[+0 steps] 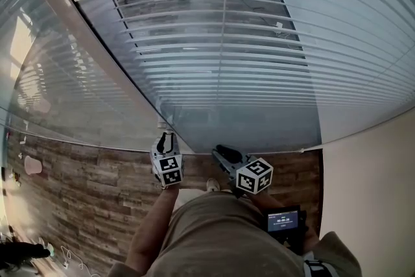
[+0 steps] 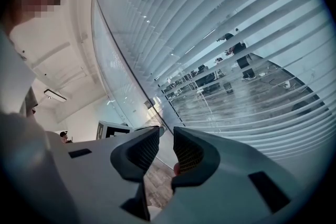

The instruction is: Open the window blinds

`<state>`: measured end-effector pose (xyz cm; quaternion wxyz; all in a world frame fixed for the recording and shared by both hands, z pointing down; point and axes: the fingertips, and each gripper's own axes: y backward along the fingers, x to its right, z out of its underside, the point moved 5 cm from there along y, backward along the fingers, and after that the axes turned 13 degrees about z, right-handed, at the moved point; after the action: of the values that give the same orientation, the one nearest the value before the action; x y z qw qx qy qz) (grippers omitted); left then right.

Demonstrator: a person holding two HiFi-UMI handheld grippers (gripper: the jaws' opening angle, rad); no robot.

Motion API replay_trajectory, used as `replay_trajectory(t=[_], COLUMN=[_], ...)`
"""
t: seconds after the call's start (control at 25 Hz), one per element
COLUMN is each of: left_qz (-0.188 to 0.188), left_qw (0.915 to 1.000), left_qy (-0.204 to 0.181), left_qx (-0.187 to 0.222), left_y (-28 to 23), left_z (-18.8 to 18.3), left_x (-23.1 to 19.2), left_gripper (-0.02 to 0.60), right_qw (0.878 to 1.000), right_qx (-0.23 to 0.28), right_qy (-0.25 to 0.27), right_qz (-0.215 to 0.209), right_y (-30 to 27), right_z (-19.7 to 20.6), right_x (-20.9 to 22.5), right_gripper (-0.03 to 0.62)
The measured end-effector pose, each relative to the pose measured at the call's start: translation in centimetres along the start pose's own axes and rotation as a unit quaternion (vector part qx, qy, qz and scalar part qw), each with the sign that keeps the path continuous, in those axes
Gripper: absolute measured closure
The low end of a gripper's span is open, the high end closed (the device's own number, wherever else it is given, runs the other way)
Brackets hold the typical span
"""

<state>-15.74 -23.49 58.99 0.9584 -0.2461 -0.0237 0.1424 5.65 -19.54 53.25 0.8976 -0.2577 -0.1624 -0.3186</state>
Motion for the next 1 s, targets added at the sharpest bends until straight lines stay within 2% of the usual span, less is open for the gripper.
replay_trajectory(t=[0.2,0.36,0.52,0.64,0.88,0.96,1.0], left_qz=[-0.016,-0.032,-0.042,-0.052,-0.07,-0.065,-0.059], left_qw=[0.999,0.995,0.9905,0.9838,0.9642,0.9622,0.9645], left_qy=[-0.041,-0.093,-0.128,-0.168,-0.252,-0.26,-0.254], left_qx=[-0.011,-0.02,-0.028,-0.035,-0.046,-0.047,-0.044], left_y=[-0.3,-0.3,-0.4,-0.4,-0.5,-0.6,-0.6], left_z=[0.5,0.5,0.6,0.7,1.5,1.5,1.4], left_x=[0.2,0.6,0.7,0.9,1.3,1.2,1.1], left_gripper=[0.456,0.456,0.456,0.456,0.454,0.454,0.453], right_qw=[1.0,1.0,1.0,1.0,1.0,1.0,1.0], right_qx=[-0.002,-0.003,-0.003,-0.003,-0.003,-0.004,-0.004], right_qy=[-0.001,-0.002,-0.005,-0.007,-0.007,-0.009,-0.008], right_qz=[-0.001,-0.001,-0.002,-0.002,-0.004,-0.006,-0.006], right_y=[-0.2,-0.2,-0.3,-0.3,-0.2,-0.3,-0.3], right_z=[0.0,-0.1,-0.1,-0.1,0.1,0.0,0.0], right_x=[0.1,0.2,0.3,0.3,0.3,0.2,0.1], right_gripper=[0.503,0.503,0.503,0.503,0.503,0.503,0.503])
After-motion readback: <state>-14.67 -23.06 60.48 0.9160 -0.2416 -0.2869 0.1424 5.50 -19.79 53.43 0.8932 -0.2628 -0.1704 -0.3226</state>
